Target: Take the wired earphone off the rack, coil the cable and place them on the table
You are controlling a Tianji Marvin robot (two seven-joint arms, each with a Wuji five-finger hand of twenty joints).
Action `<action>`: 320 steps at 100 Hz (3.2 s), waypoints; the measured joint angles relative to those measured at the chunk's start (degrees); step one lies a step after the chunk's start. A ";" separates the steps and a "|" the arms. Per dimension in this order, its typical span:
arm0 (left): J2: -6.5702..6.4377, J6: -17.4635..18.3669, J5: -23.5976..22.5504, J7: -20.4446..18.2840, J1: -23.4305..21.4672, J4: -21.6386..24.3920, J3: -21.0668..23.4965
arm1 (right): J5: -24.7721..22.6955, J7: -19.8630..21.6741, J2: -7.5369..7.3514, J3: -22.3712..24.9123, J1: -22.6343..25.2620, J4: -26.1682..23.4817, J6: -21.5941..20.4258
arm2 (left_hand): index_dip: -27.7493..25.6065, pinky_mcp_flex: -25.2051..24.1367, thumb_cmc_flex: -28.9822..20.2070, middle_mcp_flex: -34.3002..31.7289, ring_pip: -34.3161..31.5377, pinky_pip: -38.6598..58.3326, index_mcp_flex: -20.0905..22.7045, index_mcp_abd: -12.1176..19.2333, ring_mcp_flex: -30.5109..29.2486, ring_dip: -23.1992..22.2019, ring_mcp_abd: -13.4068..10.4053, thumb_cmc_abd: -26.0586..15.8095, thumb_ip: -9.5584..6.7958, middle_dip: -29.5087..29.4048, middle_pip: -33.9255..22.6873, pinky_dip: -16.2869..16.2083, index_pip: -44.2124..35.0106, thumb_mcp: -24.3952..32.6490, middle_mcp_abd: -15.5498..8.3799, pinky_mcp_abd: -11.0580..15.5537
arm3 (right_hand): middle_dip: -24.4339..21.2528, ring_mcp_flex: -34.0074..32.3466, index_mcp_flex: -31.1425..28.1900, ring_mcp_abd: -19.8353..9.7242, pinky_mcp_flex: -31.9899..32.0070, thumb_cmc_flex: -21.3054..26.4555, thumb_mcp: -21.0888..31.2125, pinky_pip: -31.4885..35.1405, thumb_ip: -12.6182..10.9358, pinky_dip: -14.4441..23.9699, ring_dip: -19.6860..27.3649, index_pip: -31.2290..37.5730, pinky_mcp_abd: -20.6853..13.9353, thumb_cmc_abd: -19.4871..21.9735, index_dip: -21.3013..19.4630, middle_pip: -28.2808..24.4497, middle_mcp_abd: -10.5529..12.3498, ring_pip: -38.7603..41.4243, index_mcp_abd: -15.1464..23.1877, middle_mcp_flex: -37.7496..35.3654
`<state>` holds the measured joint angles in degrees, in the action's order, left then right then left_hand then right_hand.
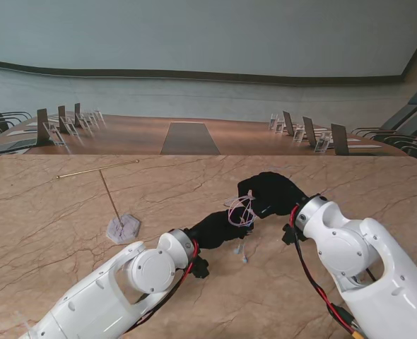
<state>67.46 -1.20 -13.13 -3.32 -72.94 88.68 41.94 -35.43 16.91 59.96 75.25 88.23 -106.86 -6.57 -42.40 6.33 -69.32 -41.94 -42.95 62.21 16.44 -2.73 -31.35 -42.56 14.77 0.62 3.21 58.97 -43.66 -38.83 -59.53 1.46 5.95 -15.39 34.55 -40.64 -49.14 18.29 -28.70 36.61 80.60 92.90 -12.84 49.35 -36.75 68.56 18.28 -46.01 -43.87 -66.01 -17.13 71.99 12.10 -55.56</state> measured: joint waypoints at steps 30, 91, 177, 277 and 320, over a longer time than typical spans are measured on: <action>-0.20 -0.75 -0.54 -0.75 0.26 0.02 -0.02 | 0.44 -0.35 0.06 0.45 -0.33 0.49 -1.02 | -2.86 0.73 -0.01 -1.36 -1.26 0.64 0.00 0.50 -1.46 -0.70 0.00 1.14 0.01 1.21 -0.94 -0.01 -0.45 2.67 -0.04 -0.22 | 0.00 0.00 0.04 0.01 0.00 0.00 0.00 0.00 0.62 0.00 0.00 -0.01 0.02 0.00 0.54 0.00 -0.01 0.00 0.00 0.00; -0.87 -1.53 -1.02 -2.84 0.58 0.07 0.55 | 0.71 -0.32 0.05 1.24 -1.24 1.19 -3.01 | -5.73 1.42 -0.01 -2.79 -1.25 0.77 0.60 2.06 -2.30 -0.72 0.00 1.67 0.10 0.32 -0.95 -0.01 -0.62 3.40 -0.15 -0.65 | 0.00 0.00 0.04 0.02 0.00 0.00 0.00 0.01 0.74 -0.03 0.00 -0.01 0.02 0.00 0.66 0.00 -0.01 0.00 0.00 0.00; -1.63 -2.90 -1.70 -4.72 0.50 0.11 0.48 | 0.85 -0.43 0.04 3.20 -1.49 0.33 -5.98 | -5.66 1.41 -0.01 -2.78 -0.62 0.77 0.60 2.71 -2.28 -0.72 0.00 1.67 0.10 -0.26 -0.96 -0.01 -0.62 3.94 -0.15 -0.66 | 0.00 0.00 0.04 0.02 0.00 0.00 0.00 0.01 0.59 -0.03 -0.05 -0.02 0.02 0.00 -0.18 0.00 -0.01 0.00 0.00 0.00; -2.83 -2.14 -7.43 -4.78 -3.30 1.80 4.78 | -1.06 -0.19 -0.03 4.71 0.05 0.17 -4.94 | 17.34 -9.22 26.53 19.58 27.56 -21.19 -5.88 -2.38 16.48 15.00 -5.79 4.21 0.07 -31.51 25.18 5.66 30.33 6.17 0.20 2.65 | 0.00 0.00 0.04 0.02 0.00 0.00 0.00 0.01 0.52 -0.03 -0.10 -0.03 0.02 0.00 -0.72 0.00 -0.01 0.00 0.00 0.00; -3.41 -1.99 -10.93 -3.23 -7.35 3.39 9.17 | -4.25 1.22 -0.41 5.21 2.57 0.87 -1.44 | 18.01 -9.24 26.54 19.58 27.66 -22.56 -5.88 -2.38 16.50 15.05 -5.82 4.21 0.07 -32.72 25.44 6.09 30.36 6.77 0.20 2.72 | 0.00 0.00 0.05 0.02 0.00 0.00 0.06 0.01 0.50 -0.03 -0.10 -0.03 0.02 0.00 -0.97 0.00 -0.02 0.00 0.00 0.00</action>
<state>64.05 -3.19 -24.06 -6.54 -80.29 92.08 51.12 -39.68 18.13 59.55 80.46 90.79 -105.99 -8.02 -24.39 -2.91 -42.77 -22.36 -15.29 39.64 10.55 -5.11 -14.85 -27.51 8.95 4.83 3.28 26.25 -18.22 -32.74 -29.17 8.23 6.15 -12.67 34.56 -40.64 -49.09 18.31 -28.69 36.61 80.67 92.90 -12.34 49.32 -36.86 68.53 18.31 -46.01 -44.84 -66.01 -17.15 72.00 12.10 -55.56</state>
